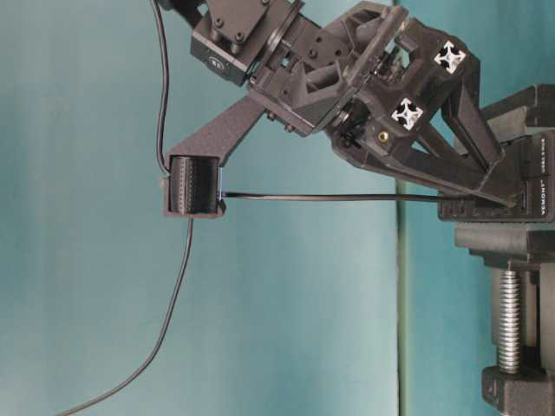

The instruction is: Insert the USB into the second port from the front of the fixed hub.

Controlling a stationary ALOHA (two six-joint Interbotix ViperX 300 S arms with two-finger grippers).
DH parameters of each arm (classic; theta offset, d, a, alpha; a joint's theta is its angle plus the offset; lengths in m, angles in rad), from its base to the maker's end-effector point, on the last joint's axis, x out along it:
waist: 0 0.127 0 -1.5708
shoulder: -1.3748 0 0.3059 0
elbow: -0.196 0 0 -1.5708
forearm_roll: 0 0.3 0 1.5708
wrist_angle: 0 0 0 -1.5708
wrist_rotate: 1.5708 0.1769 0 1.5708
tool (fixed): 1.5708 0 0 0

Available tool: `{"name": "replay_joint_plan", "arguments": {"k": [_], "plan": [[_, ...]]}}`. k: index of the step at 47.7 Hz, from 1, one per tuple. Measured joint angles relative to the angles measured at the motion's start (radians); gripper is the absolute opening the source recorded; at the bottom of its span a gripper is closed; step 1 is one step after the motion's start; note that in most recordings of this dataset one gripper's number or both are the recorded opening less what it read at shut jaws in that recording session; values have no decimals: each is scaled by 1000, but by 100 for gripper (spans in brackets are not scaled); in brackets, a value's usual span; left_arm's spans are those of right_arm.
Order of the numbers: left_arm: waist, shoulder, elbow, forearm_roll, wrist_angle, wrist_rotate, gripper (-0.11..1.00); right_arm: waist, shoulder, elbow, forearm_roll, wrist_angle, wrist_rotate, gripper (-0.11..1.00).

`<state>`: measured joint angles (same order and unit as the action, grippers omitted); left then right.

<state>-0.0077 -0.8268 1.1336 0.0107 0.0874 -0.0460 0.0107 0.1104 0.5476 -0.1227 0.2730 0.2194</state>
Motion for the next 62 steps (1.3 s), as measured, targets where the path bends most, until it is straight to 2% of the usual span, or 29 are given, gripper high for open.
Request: {"name": "replay_joint_plan", "arguments": {"k": [24, 62], "plan": [[0, 0, 0, 0, 2, 0, 0, 2, -20, 2, 0, -2, 3, 81], [0, 0, 0, -2, 0, 0, 0, 0, -158, 110, 0, -60, 3, 81]]}}
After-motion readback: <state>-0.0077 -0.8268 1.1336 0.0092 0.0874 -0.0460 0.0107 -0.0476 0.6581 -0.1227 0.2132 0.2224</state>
